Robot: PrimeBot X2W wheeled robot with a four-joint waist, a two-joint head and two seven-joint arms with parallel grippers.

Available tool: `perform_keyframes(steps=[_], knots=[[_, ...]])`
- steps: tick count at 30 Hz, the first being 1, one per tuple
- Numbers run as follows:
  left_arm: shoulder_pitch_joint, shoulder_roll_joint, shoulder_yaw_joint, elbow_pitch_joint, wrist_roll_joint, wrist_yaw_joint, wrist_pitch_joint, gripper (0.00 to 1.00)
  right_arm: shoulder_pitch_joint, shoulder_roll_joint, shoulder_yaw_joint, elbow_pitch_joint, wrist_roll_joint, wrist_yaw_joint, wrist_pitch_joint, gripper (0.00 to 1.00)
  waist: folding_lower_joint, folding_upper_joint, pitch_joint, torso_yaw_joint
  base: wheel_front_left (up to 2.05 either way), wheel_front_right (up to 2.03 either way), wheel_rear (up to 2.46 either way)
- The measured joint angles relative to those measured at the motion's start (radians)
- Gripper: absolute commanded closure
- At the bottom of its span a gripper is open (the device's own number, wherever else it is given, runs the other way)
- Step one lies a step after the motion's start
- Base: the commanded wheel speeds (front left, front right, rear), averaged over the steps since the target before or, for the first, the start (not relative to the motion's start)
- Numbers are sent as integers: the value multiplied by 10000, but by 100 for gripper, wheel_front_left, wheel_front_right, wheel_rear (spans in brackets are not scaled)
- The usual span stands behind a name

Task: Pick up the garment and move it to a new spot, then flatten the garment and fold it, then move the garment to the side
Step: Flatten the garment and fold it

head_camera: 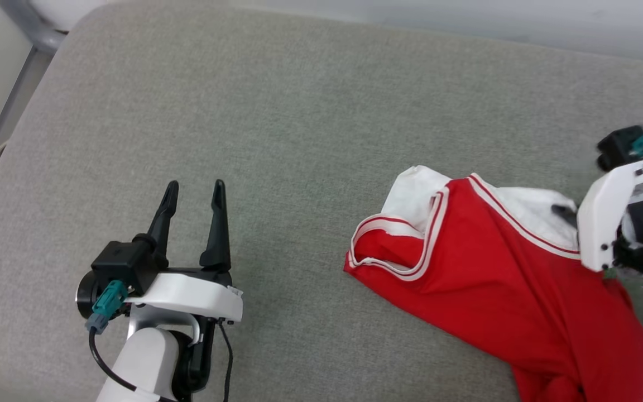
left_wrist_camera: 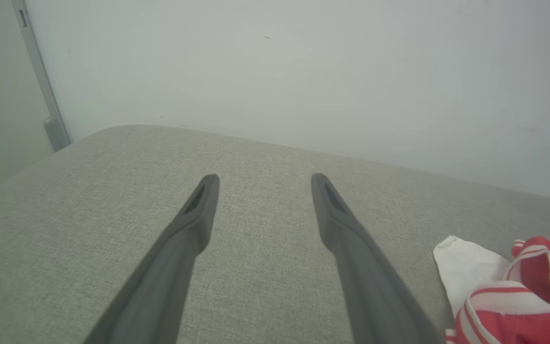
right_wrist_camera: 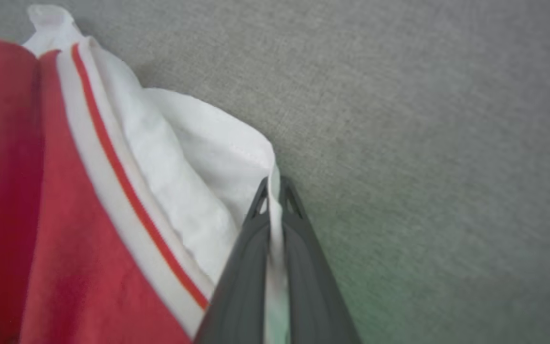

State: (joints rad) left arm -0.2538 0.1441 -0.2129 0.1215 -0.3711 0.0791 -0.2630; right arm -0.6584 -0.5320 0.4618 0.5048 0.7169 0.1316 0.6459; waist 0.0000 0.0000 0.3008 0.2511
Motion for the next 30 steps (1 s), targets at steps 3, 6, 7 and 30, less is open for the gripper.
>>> perform_keyframes(steps=[3,6,7,30], knots=[[95,31,96,73,77,-17,0,0,2,-4,-600,8,-274,0,-805,100,0,0,-256,-200,0,0,0],[261,82,165,115,94,-15,0,0,124,31,-1342,-67,-635,-2,-1438,100,0,0,-526,-462,0,0,0],[299,109,186,128,94,-17,0,0,272,56,-1659,-88,-732,-2,-1580,100,0,0,-616,-561,0,0,0],[971,491,244,-81,-15,221,451,0,6783,4006,-8395,-2196,-3436,-4,-1850,95,-1,0,-1525,-2167,0,0,0]])
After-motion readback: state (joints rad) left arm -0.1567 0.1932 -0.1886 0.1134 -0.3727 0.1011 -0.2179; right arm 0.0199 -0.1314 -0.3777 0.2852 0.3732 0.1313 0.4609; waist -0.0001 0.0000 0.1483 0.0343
